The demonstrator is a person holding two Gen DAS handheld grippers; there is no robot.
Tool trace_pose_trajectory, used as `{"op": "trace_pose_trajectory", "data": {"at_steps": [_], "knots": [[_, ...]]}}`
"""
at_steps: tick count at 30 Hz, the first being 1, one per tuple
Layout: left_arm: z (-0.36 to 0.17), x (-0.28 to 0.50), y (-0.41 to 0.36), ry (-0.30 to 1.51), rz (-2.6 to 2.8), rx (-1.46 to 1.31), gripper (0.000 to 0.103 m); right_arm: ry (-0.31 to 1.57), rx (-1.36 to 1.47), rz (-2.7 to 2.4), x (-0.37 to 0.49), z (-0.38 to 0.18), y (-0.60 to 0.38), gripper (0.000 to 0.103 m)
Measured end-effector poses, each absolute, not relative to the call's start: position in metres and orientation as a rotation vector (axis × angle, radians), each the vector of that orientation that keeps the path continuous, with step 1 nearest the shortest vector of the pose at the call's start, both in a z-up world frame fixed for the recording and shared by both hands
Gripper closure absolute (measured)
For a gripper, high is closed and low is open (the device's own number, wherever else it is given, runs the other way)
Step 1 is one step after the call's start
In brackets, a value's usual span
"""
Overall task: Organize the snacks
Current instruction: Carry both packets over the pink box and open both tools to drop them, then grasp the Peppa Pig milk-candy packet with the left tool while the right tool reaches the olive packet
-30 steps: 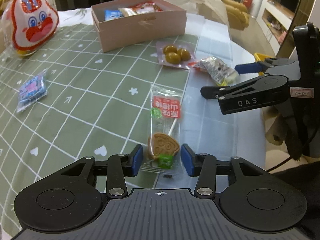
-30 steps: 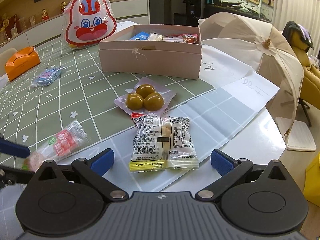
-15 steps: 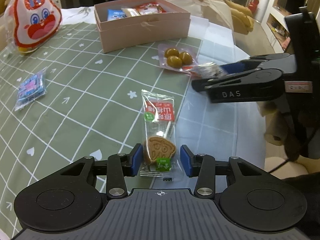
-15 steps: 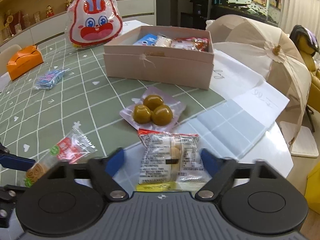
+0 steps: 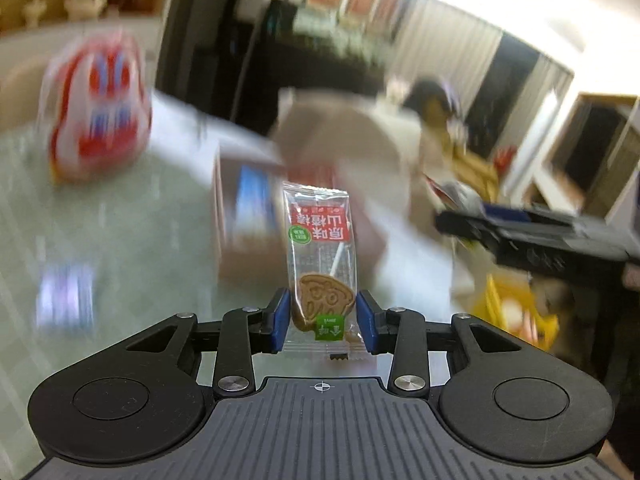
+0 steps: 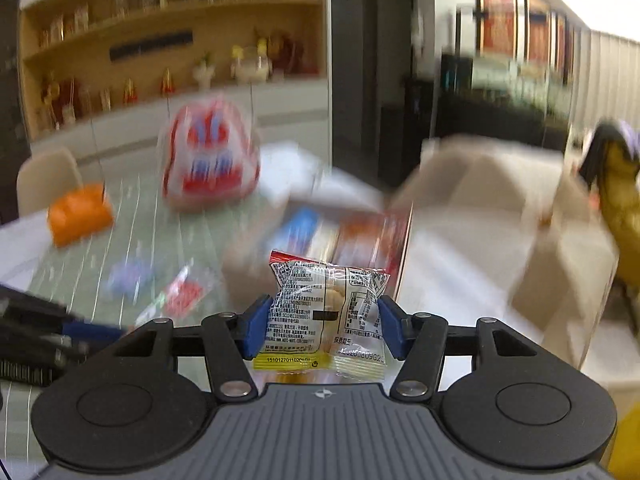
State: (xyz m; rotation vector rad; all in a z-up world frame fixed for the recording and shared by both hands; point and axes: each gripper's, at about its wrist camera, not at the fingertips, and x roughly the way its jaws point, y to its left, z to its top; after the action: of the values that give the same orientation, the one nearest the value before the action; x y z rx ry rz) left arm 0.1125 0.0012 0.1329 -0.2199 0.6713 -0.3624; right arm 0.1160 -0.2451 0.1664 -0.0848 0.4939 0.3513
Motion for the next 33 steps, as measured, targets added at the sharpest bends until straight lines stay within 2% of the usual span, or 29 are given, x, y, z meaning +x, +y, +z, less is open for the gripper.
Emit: {"op": "trace_pose_trajectory", "data": {"at_steps": [3,6,11,15,21,23,25,29,33], "knots": [[0.15,0.183,0.005,0.665,-0.389,-0.282,0.062,0.509,-0.052,0.355,0.17,0.201,-0.248,0.046],[0.129,0.254,0.001,0.745,-0.396,-0.314,0.061,0.56,-0.024,0.348,0.233,0.203,-0.244,0.046],[0.069,0.317,-0.017,0.863,-0.355,-0.217,0.058,0.719,0.037,0.344,0.318,0.152,-0.23,0.046],[0.062,0.313,-0.003,0.854,-0.376,-0.266,0.058,0.88,0.198,0.388,0.36,0.102,-0.231,0.043],[0.079,0.271,0.068,0.752,-0.273,-0.395,0.058,0.839,0.176,0.357,0.342,0.094,-0.236,0.039],[0.079,0.253,0.098,0.724,-0.178,-0.397,0.058,0.776,0.112,0.348,0.317,0.102,-0.238,0.034],[0.076,0.238,0.127,0.72,-0.07,-0.405,0.058,0.716,0.036,0.334,0.286,0.105,-0.24,0.026],[0.05,0.211,0.172,0.791,0.106,-0.449,0.058,0.679,-0.059,0.341,0.235,0.098,-0.243,0.026],[0.033,0.198,0.178,0.815,0.182,-0.395,0.058,0.66,-0.08,0.325,0.192,0.084,-0.244,0.025]]}}
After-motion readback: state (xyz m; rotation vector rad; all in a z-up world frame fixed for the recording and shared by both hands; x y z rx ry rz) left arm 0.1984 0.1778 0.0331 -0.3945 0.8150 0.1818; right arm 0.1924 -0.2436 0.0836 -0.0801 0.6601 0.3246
